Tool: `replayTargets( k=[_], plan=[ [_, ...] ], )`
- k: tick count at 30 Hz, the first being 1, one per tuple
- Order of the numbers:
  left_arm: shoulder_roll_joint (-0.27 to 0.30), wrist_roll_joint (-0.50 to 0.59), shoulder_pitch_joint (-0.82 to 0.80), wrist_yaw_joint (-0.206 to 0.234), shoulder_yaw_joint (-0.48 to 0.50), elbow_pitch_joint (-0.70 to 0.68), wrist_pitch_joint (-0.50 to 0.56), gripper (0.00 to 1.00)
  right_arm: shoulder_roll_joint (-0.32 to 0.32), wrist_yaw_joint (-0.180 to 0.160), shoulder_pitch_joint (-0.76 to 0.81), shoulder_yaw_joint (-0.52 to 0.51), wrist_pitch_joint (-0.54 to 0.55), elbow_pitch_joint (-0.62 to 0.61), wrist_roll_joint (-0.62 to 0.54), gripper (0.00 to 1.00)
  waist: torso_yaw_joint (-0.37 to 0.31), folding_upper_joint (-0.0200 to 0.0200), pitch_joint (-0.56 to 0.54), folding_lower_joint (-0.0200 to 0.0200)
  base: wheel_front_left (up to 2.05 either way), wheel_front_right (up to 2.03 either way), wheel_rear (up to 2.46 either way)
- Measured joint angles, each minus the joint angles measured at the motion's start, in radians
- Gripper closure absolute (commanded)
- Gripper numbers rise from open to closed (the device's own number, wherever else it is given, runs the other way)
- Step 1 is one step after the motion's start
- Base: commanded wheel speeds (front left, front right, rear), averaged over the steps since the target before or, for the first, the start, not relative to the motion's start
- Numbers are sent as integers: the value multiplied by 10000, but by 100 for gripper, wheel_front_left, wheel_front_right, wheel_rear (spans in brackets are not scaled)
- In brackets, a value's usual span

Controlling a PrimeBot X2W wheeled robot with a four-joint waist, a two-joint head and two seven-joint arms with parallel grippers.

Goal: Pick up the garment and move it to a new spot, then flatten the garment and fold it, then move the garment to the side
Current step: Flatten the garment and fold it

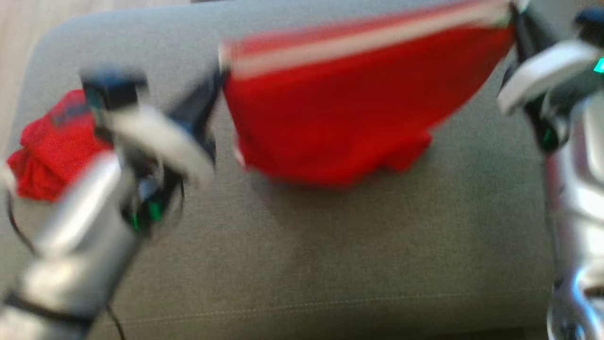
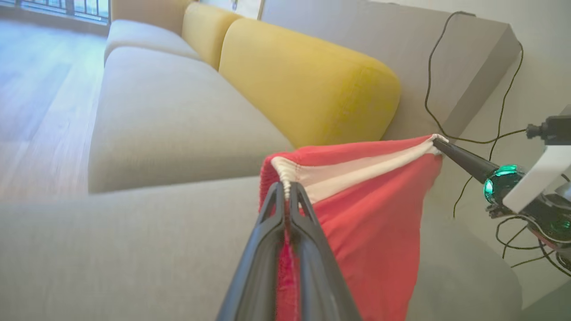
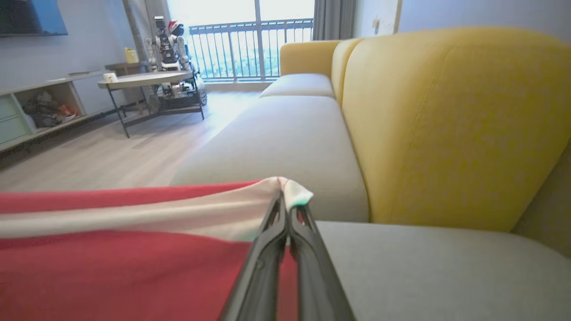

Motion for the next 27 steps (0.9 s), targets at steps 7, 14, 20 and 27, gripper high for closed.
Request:
replayTargets(
  k=[7, 14, 20, 27],
  plan=[
    [-451, 320, -3672, -374, 182, 1753, 449, 100, -19, 0, -2602, 121, 343, 130, 46, 100, -338, 0, 828, 2, 0, 0, 0],
    [-715, 1839, -7401, -485, 489, 3948, -1515, 100, -36, 0, -5584, -48, -976, 884, -690, 100, -923, 0, 2069, 4, 0, 0, 0],
    [-997, 3200, -8920, -546, 911, 3875, -2136, 100, -63, 0, -6809, -585, -1964, 723, -1549, 100, -1225, 0, 3135, 4, 0, 0, 0],
    [-945, 4635, -5870, -587, 1312, 1668, -2150, 100, 322, 0, -5244, -8, -2044, 876, -1620, 100, -1229, -1, 3874, 5, 0, 0, 0]
  ],
)
